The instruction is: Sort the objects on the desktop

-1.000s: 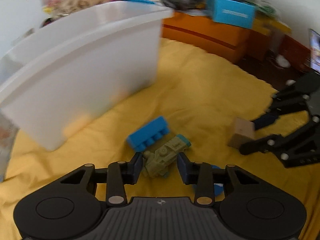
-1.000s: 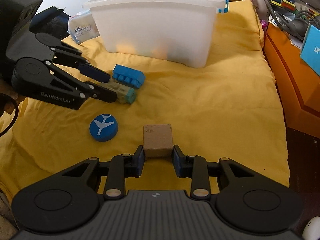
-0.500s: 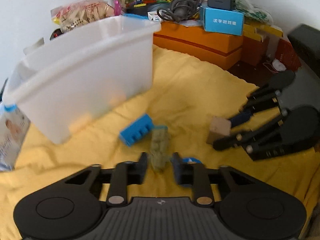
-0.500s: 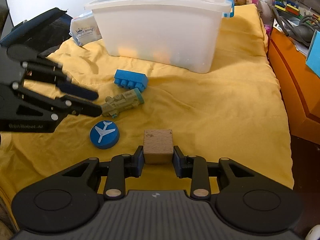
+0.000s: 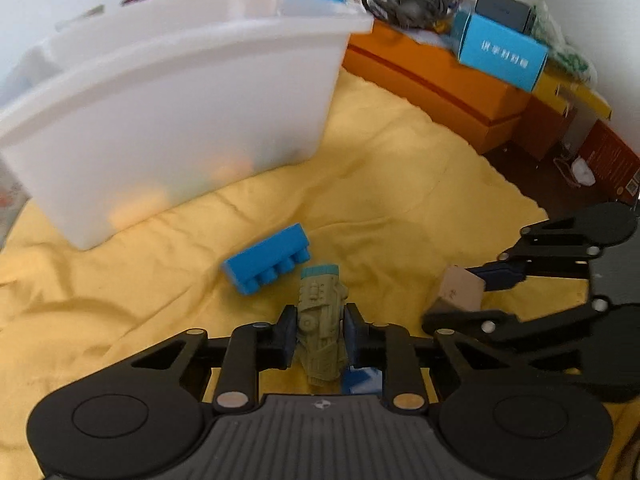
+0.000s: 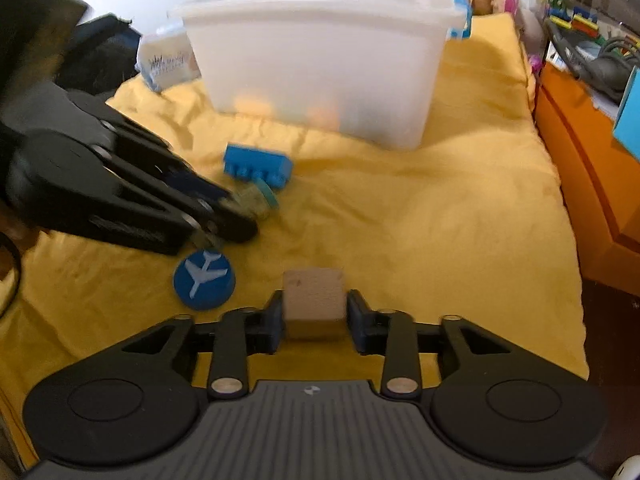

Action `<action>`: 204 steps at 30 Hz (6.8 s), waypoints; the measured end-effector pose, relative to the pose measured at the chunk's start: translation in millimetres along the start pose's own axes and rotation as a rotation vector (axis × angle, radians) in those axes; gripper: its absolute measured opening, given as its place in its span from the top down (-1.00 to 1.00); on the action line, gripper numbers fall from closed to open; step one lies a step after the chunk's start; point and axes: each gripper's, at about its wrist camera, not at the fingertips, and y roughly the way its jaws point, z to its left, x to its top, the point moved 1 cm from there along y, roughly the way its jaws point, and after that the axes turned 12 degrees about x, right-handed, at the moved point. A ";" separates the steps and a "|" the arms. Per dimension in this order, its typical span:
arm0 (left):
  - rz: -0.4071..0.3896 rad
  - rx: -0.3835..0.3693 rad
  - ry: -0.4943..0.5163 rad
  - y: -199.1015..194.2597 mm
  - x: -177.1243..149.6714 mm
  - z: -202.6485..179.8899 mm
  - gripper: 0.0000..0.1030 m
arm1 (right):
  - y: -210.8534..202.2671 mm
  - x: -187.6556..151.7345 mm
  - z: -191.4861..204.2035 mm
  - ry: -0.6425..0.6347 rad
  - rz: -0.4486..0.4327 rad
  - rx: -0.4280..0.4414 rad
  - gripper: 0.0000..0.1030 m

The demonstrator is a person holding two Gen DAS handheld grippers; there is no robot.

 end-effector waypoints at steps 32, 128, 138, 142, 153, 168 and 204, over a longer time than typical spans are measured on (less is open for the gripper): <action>-0.182 0.170 -0.287 -7.3 116.2 117.8 0.21 | 21.9 202.2 -35.6 -0.015 -0.201 -0.101 -0.03; -0.007 0.144 -0.160 -53.0 -99.0 10.3 0.19 | 21.8 13.5 30.7 -0.109 0.066 0.091 0.47; -0.189 0.180 -0.077 -89.0 -34.0 30.3 0.18 | -28.9 60.0 25.4 -0.142 -0.081 0.063 0.47; -0.308 0.218 -0.044 -104.4 20.8 48.1 0.18 | -52.2 104.1 15.8 -0.155 -0.203 0.017 0.47; -0.372 0.290 -0.116 -68.2 111.8 101.9 0.18 | -39.3 185.0 -23.4 -0.124 -0.253 -0.080 0.47; -0.321 0.385 -0.147 -42.7 111.9 98.4 -0.53 | -14.3 182.5 -30.9 -0.096 -0.233 -0.125 -0.38; -0.213 0.550 -0.214 -84.7 146.5 80.1 -0.94 | -35.2 194.6 -24.1 -0.059 -0.111 -0.154 -0.82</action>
